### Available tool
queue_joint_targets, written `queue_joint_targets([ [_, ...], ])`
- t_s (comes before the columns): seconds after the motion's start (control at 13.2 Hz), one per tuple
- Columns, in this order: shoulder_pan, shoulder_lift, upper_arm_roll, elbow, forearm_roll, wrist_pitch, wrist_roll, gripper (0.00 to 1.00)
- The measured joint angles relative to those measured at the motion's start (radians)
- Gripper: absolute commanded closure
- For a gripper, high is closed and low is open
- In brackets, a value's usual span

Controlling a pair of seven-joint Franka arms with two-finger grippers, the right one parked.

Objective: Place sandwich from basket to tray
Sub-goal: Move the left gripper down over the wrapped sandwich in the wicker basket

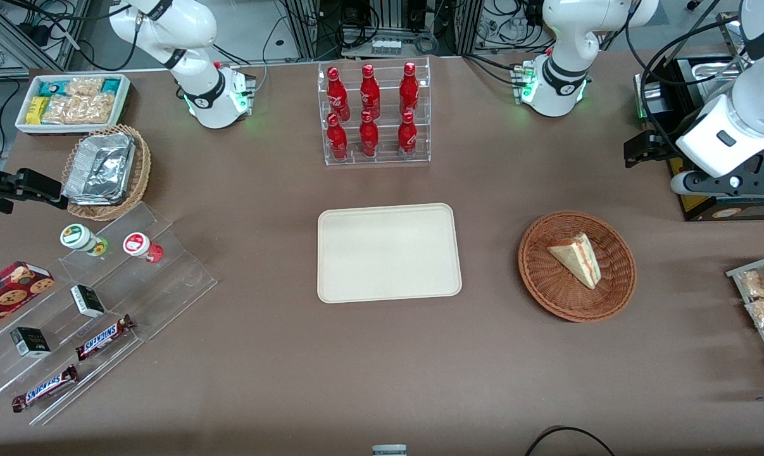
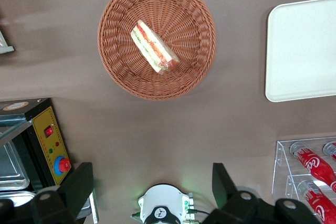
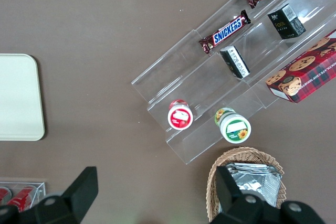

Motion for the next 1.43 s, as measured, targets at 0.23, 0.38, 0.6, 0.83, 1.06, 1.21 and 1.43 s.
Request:
queue_joint_targets([
  [0.23, 0.0, 0.0, 0.0, 0.0, 0.0, 0.005, 0.0, 0.0],
  [0.38, 0.0, 0.002, 0.0, -0.004, 0.0, 0.013, 0.0, 0.0],
  [0.6, 0.0, 0.016, 0.0, -0.064, 0.0, 0.076, 0.0, 0.0],
  [0.83, -0.001, 0.033, 0.0, -0.166, 0.0, 0.193, 0.0, 0.0],
  [1.06, -0.001, 0.049, 0.0, -0.259, 0.0, 0.307, 0.0, 0.0],
  [1.21, -0.001, 0.074, 0.0, -0.303, 0.0, 0.384, 0.0, 0.0],
  [1.43, -0.001, 0.112, 0.0, -0.366, 0.0, 0.508, 0.0, 0.0],
])
